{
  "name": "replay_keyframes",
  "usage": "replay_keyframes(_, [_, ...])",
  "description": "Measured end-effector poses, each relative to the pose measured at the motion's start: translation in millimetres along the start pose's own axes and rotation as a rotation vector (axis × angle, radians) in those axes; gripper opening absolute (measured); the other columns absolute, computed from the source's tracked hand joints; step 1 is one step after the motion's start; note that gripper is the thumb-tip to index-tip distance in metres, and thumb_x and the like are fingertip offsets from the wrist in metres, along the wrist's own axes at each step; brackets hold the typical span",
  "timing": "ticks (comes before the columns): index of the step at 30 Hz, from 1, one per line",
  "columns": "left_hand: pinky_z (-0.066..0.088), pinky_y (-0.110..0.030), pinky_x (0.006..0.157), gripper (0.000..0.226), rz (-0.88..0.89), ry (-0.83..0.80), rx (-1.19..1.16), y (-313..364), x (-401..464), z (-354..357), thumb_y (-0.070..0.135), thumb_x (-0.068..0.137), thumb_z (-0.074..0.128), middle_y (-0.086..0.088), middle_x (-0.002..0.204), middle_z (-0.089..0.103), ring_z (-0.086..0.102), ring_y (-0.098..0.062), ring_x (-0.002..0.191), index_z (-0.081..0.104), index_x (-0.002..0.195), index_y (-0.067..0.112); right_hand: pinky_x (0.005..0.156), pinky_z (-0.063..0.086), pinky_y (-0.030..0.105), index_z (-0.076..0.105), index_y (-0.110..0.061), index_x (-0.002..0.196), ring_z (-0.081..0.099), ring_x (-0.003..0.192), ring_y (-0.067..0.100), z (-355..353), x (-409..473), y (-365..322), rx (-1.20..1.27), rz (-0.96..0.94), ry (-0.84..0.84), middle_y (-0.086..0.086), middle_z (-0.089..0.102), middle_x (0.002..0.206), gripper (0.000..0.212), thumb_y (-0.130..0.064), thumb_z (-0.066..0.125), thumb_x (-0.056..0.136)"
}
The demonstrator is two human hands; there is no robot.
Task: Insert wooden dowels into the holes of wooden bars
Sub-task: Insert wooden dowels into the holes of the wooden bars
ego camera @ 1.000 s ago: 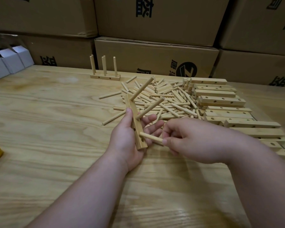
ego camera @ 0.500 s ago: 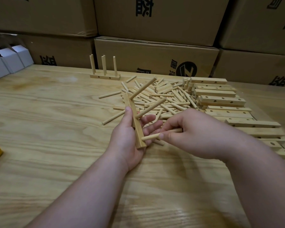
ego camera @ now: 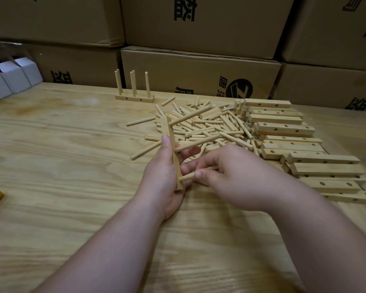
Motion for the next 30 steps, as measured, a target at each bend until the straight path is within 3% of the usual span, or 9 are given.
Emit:
replay_keyframes(3, [0.043, -0.019, 0.038, 0.058, 0.022, 0.046, 0.011, 1.6, -0.4, -2.6, 0.060, 0.103, 0.039, 0.003, 0.080, 0.077, 0.069, -0.012, 0.054, 0.058, 0.126, 0.010, 0.079, 0.053, 0.029, 0.075, -0.030, 0.098, 0.064, 0.086, 0.001, 4.7, 1.6, -7.3, -0.112, -0.031, 0.046, -0.021, 0.071, 0.094, 0.019, -0.032, 0.056, 0.098])
replay_keyframes(8, [0.047, -0.022, 0.040, 0.055, 0.001, -0.006, -0.007, 0.1, -1.1, -0.1, 0.061, 0.102, 0.037, -0.003, 0.089, 0.079, 0.074, -0.019, 0.065, 0.057, 0.121, 0.013, 0.062, 0.044, 0.011, 0.076, -0.037, 0.105, 0.061, 0.076, -0.008, 0.0, 1.0, 2.9, -0.006, 0.005, 0.006, -0.029, 0.069, 0.080, 0.019, -0.033, 0.059, 0.098])
replay_keyframes(13, [0.051, -0.026, 0.044, 0.049, 0.041, 0.018, 0.032, 4.1, -1.9, -0.1, 0.061, 0.103, 0.034, -0.002, 0.093, 0.080, 0.077, -0.020, 0.073, 0.054, 0.118, 0.019, 0.079, 0.057, 0.034, 0.073, -0.041, 0.107, 0.069, 0.083, 0.006, 5.7, 3.6, 5.0, 0.048, 0.014, -0.016, -0.015, 0.075, 0.091, 0.020, -0.034, 0.057, 0.098])
replay_keyframes(16, [0.048, -0.025, 0.041, 0.045, 0.062, 0.032, 0.021, 5.8, -1.5, -0.1, 0.060, 0.104, 0.034, -0.002, 0.092, 0.080, 0.077, -0.021, 0.071, 0.052, 0.114, 0.019, 0.053, 0.042, 0.018, 0.073, -0.041, 0.107, 0.058, 0.060, -0.009, 7.9, 6.4, 1.8, -0.040, 0.007, 0.012, -0.028, 0.065, 0.066, 0.018, -0.036, 0.058, 0.098])
replay_keyframes(17, [0.048, -0.025, 0.043, 0.046, 0.056, 0.021, 0.037, 5.4, -1.2, 0.2, 0.061, 0.104, 0.033, -0.001, 0.093, 0.080, 0.077, -0.020, 0.072, 0.052, 0.114, 0.020, 0.052, 0.038, 0.017, 0.074, -0.041, 0.105, 0.057, 0.059, -0.008, 7.0, 6.2, 1.7, -0.050, 0.009, 0.010, -0.027, 0.064, 0.065, 0.018, -0.036, 0.058, 0.098])
replay_keyframes(20, [0.050, -0.026, 0.051, 0.051, 0.034, -0.034, 0.077, 3.5, -1.7, 2.1, 0.063, 0.103, 0.032, 0.000, 0.099, 0.080, 0.077, -0.018, 0.077, 0.053, 0.120, 0.020, 0.076, 0.053, 0.026, 0.075, -0.039, 0.106, 0.064, 0.082, -0.005, 4.5, 3.6, 6.1, 0.045, 0.016, -0.036, -0.021, 0.072, 0.089, 0.020, -0.033, 0.058, 0.098])
replay_keyframes(22, [0.053, -0.026, 0.049, 0.051, 0.039, -0.056, 0.052, 4.2, -2.7, 3.6, 0.062, 0.103, 0.032, -0.002, 0.101, 0.079, 0.078, -0.020, 0.079, 0.052, 0.120, 0.019, 0.091, 0.054, 0.037, 0.076, -0.038, 0.104, 0.067, 0.096, 0.005, 4.7, 2.6, 6.8, 0.096, 0.019, -0.059, -0.016, 0.074, 0.102, 0.020, -0.031, 0.058, 0.099])
replay_keyframes(27, [0.051, -0.024, 0.045, 0.046, 0.069, -0.038, 0.025, 6.5, -4.0, 4.1, 0.060, 0.104, 0.032, -0.005, 0.096, 0.080, 0.077, -0.022, 0.074, 0.050, 0.113, 0.018, 0.087, 0.055, 0.035, 0.075, -0.038, 0.101, 0.066, 0.089, 0.001, 6.2, 5.0, 4.3, 0.012, 0.017, -0.012, -0.018, 0.073, 0.097, 0.017, -0.034, 0.058, 0.098])
replay_keyframes(30, [0.053, -0.026, 0.046, 0.045, 0.086, -0.046, -0.007, 7.3, -5.0, 4.3, 0.058, 0.105, 0.032, -0.006, 0.093, 0.079, 0.078, -0.024, 0.075, 0.050, 0.114, 0.017, 0.093, 0.053, 0.033, 0.077, -0.029, 0.094, 0.065, 0.097, -0.003, 6.7, 5.4, 6.2, 0.104, 0.029, -0.018, -0.026, 0.072, 0.103, 0.019, -0.030, 0.059, 0.098])
Point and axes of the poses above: each hand's wrist, its own x-axis towards the middle knuckle, its own z-axis out of the palm, y = z × x, the point moved 7 cm from there along x, towards the middle knuckle
